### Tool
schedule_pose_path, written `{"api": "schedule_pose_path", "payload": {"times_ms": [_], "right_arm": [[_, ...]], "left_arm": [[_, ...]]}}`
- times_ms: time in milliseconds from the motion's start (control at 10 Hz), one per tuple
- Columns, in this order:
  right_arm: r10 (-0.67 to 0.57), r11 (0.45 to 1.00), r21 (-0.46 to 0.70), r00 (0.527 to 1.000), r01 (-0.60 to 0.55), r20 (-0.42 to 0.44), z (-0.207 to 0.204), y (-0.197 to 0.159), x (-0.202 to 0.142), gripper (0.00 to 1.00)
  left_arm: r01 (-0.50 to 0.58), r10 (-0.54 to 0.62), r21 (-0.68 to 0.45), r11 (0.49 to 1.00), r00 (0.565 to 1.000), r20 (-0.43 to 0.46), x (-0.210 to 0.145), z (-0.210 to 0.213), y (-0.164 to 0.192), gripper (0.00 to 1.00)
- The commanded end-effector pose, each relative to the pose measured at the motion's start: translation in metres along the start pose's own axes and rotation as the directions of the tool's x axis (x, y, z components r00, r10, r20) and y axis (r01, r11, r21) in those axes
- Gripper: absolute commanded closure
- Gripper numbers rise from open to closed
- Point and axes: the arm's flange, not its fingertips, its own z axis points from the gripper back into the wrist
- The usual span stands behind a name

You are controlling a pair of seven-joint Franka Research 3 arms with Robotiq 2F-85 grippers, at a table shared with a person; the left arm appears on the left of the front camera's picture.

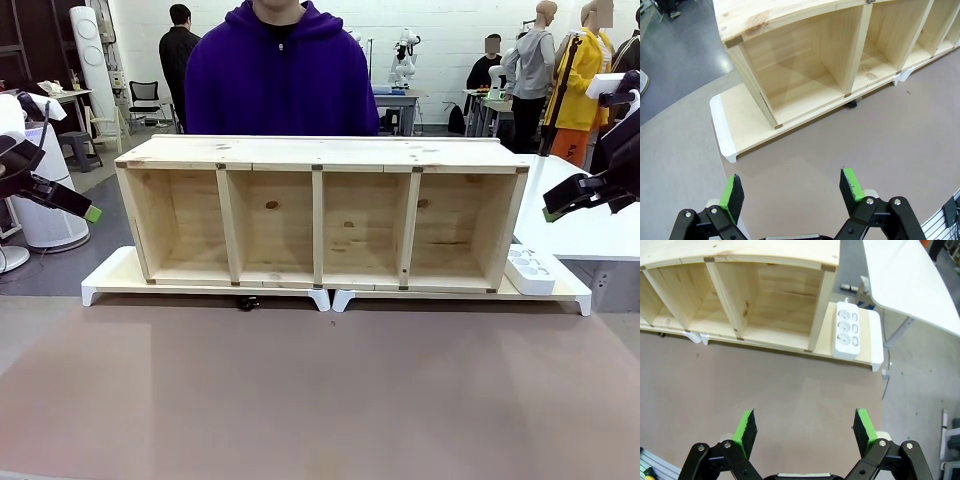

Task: Perform cable management.
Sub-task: When the cord part of the Power Cable appears at the lower middle area of the table and stops, grasp the cord part of the Power Cable.

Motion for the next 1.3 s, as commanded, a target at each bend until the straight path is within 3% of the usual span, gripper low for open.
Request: {"api": "schedule_pose_path", "payload": {"times_ms": [0, 1200], "right_arm": [[-0.018, 1.000, 0.002, 1.000, 0.018, 0.000, -0.0001, 0.0011, 0.0000, 0.00], [-0.018, 1.000, 0.002, 1.000, 0.018, 0.000, -0.0001, 0.0011, 0.0000, 0.00]], "left_arm": [[-0.007, 0.007, 0.002, 1.000, 1.000, 0.009, 0.0007, 0.0004, 0.0006, 0.00], [-0.007, 0.007, 0.002, 1.000, 1.000, 0.009, 0.0007, 0.0004, 0.0006, 0.00]]}}
